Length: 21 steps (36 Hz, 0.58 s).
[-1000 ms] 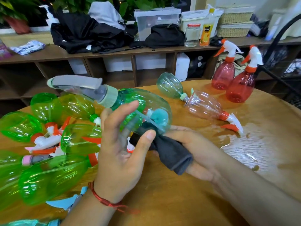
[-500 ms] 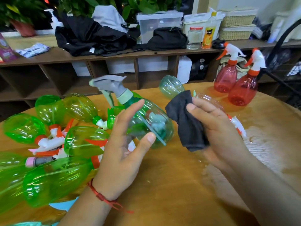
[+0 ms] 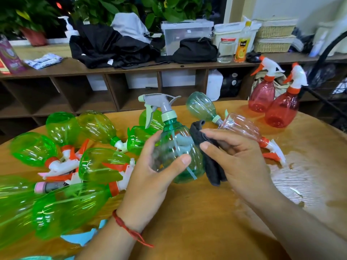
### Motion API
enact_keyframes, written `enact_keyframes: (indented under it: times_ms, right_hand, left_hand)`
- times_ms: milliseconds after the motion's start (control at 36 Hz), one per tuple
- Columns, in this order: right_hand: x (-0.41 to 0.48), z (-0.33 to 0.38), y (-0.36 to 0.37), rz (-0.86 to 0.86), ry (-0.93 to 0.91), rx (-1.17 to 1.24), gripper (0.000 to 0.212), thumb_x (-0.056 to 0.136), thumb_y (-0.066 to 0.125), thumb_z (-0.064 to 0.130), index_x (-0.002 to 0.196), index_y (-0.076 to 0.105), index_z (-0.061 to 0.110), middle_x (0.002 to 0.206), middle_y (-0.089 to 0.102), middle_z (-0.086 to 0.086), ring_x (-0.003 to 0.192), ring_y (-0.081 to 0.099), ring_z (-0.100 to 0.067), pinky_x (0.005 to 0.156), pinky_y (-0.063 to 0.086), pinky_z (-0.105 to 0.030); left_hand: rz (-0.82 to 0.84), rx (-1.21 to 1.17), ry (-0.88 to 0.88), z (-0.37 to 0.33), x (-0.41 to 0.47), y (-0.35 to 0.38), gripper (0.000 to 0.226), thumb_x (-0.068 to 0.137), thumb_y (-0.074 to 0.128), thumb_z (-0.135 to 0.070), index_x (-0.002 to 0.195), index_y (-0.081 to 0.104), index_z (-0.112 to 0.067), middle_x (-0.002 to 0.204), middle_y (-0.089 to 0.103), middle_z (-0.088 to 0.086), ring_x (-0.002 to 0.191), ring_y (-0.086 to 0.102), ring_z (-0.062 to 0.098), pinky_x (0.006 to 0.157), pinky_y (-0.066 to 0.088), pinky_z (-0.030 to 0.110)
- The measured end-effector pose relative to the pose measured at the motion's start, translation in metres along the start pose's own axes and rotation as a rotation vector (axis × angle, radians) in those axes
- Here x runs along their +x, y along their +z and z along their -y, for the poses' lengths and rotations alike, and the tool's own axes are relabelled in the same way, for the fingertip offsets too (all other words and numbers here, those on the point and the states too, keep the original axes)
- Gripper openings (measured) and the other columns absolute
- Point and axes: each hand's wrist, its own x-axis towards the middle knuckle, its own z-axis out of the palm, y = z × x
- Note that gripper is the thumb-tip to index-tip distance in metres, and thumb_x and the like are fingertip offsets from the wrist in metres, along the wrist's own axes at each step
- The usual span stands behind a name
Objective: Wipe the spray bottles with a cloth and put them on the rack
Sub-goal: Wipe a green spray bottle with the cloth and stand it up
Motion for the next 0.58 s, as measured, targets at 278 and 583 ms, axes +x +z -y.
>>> enact_keyframes:
  times_ms: [278, 583]
  right_hand:
    - [0.010, 0.023, 0.001, -0.100, -0.427, -0.367, 0.022, 0.092, 0.078, 0.012, 0.113, 0.080, 0.018, 0.118, 0.076, 0.006, 0.104, 0.073, -0.007, 0.090, 0.057, -0.029]
    - [0.064, 0.040, 0.030, 0.170, -0.786, -1.056, 0.029, 0.092, 0.078, 0.002, 0.118, 0.081, 0.015, 0.121, 0.074, -0.002, 0.111, 0.063, -0.030, 0.098, 0.049, -0.035]
  left_hand:
    - [-0.057, 0.354, 0.099, 0.004, -0.005, -0.004, 0.083, 0.076, 0.091, -0.046, 0.148, 0.050, -0.053, 0.144, 0.060, -0.024, 0.131, 0.061, 0.002, 0.111, 0.053, 0.039]
    - [-0.052, 0.520, 0.164, 0.002, -0.008, -0.002, 0.087, 0.081, 0.090, -0.045, 0.155, 0.044, -0.047, 0.143, 0.048, -0.033, 0.131, 0.044, -0.020, 0.105, 0.037, 0.003]
